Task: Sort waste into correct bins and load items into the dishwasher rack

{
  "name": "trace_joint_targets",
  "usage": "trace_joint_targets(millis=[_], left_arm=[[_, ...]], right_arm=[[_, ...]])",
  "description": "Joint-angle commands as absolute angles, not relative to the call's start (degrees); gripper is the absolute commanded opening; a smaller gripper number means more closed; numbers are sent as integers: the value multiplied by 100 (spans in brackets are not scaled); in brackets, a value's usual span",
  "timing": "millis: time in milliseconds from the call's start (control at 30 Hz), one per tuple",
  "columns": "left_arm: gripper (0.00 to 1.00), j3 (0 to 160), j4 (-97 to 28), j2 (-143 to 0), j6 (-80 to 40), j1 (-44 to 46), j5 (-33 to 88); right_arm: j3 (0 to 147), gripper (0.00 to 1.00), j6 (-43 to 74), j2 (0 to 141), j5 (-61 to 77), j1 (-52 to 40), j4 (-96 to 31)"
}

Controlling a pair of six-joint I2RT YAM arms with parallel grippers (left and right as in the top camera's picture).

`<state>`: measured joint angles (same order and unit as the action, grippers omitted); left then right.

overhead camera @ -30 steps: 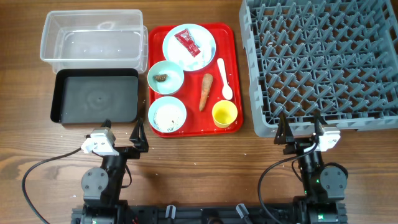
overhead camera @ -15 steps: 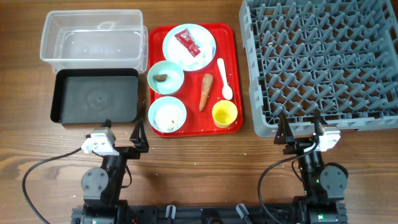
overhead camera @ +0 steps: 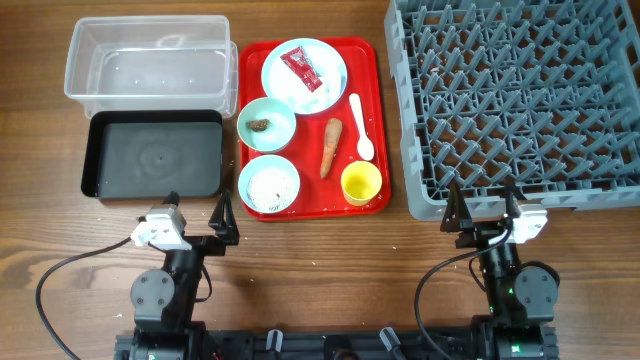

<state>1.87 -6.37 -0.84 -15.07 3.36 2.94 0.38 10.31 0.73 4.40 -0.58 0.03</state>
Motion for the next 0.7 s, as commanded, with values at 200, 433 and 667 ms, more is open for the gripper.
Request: trace_joint_targets(millis=[200,433,667], left_arm=[[100,134,-598,-16,-1389,314,362],[100,134,-502,-16,-1389,314,362],[100,141,-408,-16,-1387,314,362]], right_arm=[[30,100,1087,27,368,-51,19],[30,100,1090,27,366,-51,19],[30,100,1092,27,366,-51,19]])
